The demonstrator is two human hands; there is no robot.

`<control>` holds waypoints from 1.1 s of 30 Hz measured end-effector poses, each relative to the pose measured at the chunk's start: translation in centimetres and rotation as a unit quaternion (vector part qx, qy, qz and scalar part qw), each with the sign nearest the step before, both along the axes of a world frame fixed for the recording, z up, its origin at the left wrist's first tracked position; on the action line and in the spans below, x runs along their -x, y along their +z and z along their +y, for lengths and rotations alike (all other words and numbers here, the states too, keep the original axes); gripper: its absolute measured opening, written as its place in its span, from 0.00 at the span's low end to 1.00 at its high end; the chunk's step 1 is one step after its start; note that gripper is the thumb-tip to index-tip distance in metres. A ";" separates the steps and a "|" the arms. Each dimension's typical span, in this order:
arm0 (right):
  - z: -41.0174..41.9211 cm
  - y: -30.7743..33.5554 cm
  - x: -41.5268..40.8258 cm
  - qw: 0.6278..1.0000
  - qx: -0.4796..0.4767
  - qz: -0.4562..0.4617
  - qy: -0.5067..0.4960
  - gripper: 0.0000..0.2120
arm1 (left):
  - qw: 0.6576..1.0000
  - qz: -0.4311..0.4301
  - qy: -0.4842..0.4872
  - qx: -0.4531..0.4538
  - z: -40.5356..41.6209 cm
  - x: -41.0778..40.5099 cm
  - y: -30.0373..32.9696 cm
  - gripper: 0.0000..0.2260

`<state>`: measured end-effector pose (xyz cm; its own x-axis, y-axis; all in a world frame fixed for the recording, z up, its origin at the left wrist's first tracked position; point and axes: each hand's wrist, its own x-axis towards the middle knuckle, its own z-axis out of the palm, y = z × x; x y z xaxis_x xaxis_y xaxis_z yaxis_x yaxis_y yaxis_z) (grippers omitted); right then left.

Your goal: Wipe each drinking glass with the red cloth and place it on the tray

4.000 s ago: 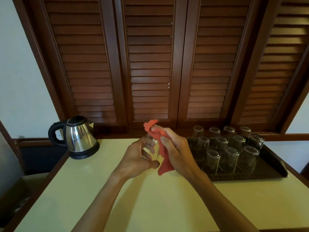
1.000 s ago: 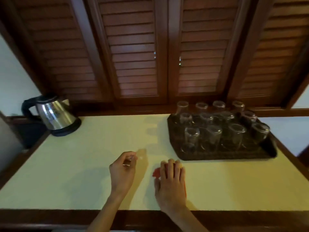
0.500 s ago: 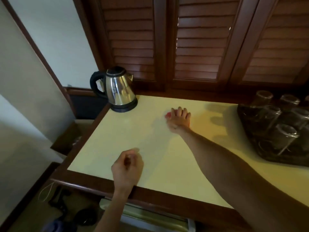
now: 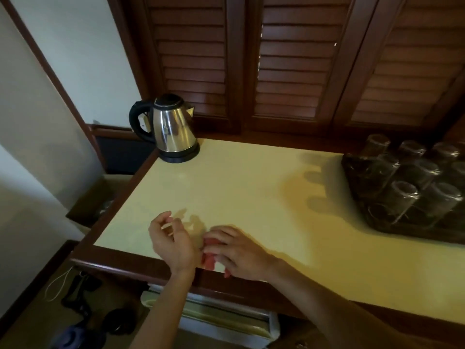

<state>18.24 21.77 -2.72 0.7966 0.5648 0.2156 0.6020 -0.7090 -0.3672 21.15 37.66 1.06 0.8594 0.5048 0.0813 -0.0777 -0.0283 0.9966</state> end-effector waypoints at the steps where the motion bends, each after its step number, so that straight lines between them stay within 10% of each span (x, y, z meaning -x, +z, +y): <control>1: -1.7 0.2 1.5 1.000 -0.013 0.000 -0.011 0.15 | 0.999 -0.017 -0.026 -0.017 -1.5 0.1 0.8 0.08; 12: -26.1 5.3 16.7 0.872 -0.140 -0.073 -0.464 0.09 | 0.892 -0.047 -0.396 -0.210 -26.5 4.7 3.5 0.07; 25: -49.2 11.8 22.7 0.570 -0.317 -0.181 -0.736 0.10 | 0.860 0.069 -0.308 -0.401 -40.7 2.9 3.6 0.12; 33: -57.3 7.0 22.1 0.623 -0.155 0.015 -0.766 0.09 | 0.851 0.122 -0.268 -0.435 -42.5 1.5 1.8 0.18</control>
<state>-3.81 -35.56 4.27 0.3556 -0.9296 0.0964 -0.7062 -0.3349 -0.6238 19.63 -4.87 2.88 0.9921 -0.1250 0.0109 -0.1061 -0.7894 0.6046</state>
